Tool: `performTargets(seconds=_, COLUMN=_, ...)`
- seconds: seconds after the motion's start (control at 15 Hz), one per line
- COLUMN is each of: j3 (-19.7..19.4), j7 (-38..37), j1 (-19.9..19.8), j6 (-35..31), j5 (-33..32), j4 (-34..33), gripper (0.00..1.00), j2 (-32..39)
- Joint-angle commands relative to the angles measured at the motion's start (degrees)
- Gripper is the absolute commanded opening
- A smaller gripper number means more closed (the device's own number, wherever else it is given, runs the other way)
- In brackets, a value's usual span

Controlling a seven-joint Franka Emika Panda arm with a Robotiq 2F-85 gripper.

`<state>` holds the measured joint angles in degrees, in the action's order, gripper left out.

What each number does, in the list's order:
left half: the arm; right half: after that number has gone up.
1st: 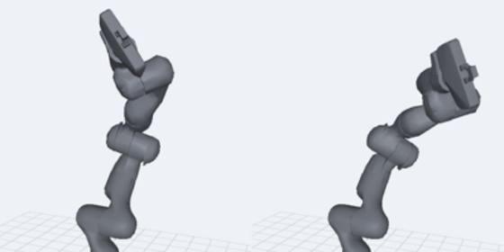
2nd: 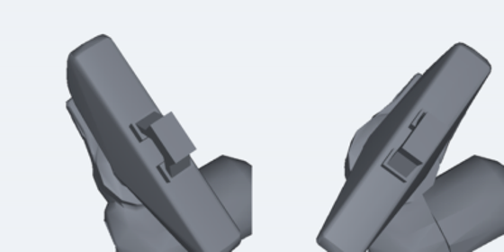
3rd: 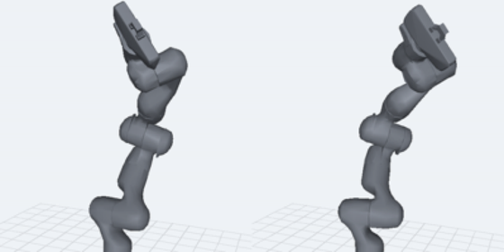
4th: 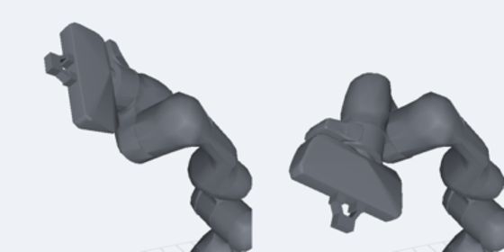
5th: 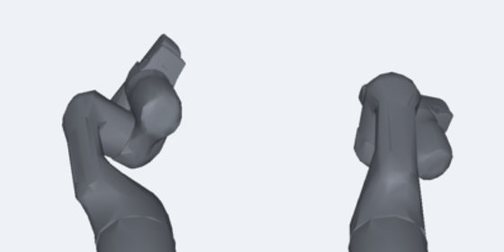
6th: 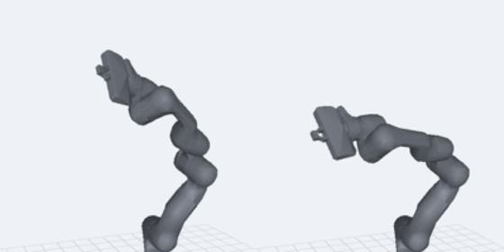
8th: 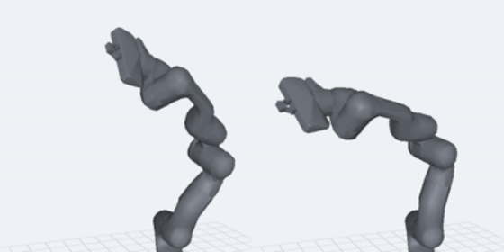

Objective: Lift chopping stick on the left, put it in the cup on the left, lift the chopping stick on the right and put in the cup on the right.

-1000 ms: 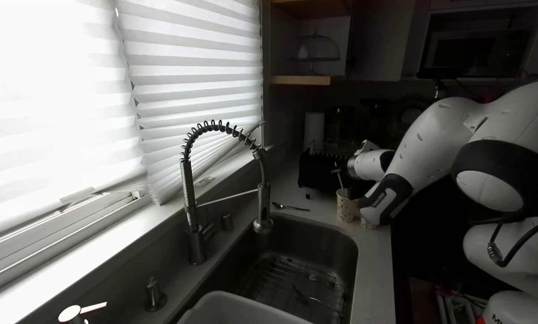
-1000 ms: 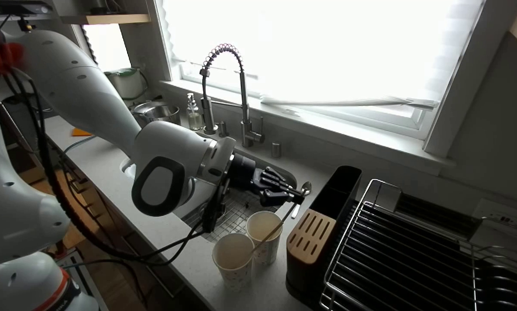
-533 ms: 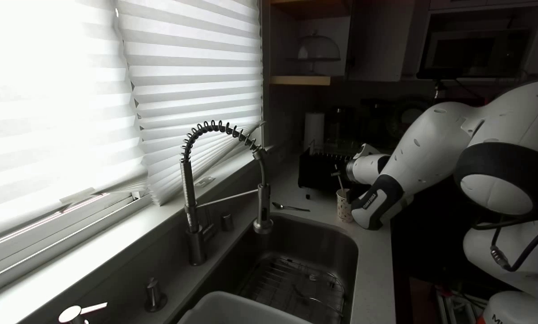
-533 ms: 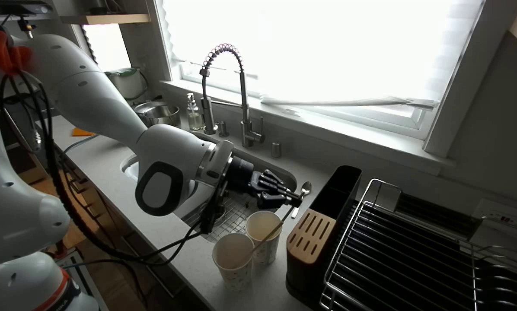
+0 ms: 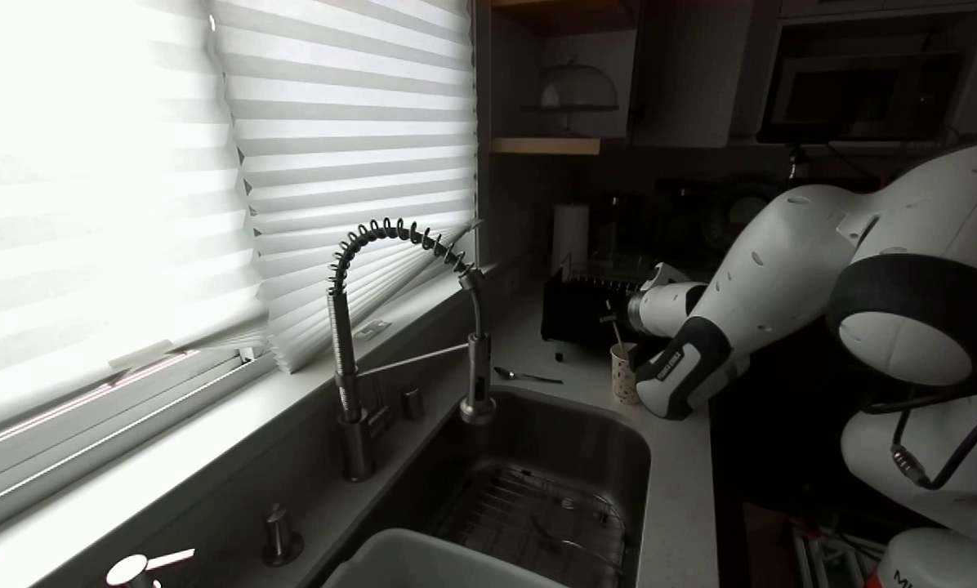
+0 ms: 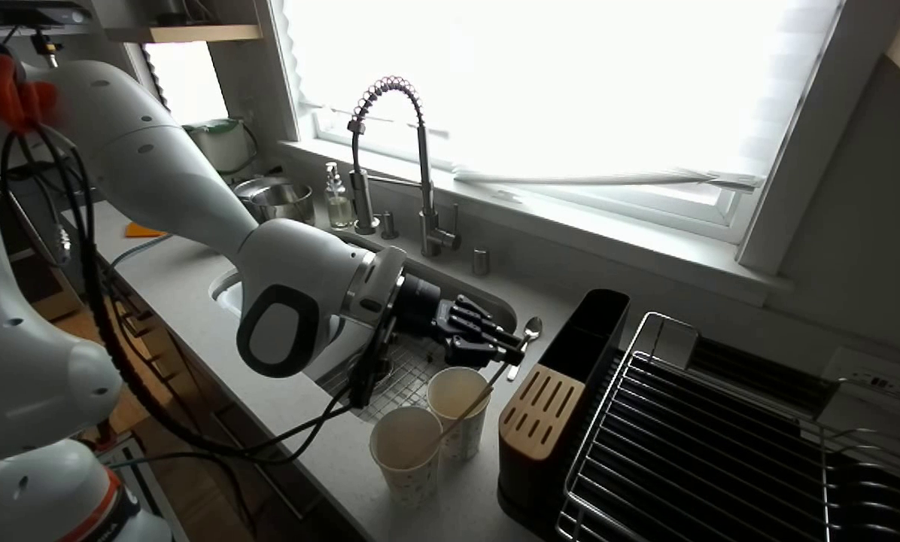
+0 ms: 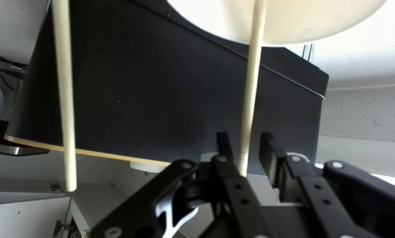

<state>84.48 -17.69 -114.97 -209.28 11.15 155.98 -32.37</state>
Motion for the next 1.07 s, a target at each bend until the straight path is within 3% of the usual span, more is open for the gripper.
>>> performTargets(seconds=0.0, j3=1.4, j7=2.5, j1=-1.0, j6=-1.2, j5=1.6, j4=0.2, gripper=0.61, j2=2.2)
performTargets(seconds=0.33, j3=0.1, j7=2.9, j1=0.0, j6=-1.4, j5=1.6, j4=0.0, gripper=0.98, j2=3.1)
performTargets(seconds=0.73, j3=-3.9, j7=4.4, j1=3.5, j6=-0.8, j5=1.6, j4=-1.0, gripper=1.0, j2=4.9)
performTargets(seconds=1.0, j3=-10.0, j7=5.8, j1=9.5, j6=2.9, j5=2.0, j4=-1.6, gripper=1.0, j2=5.4)
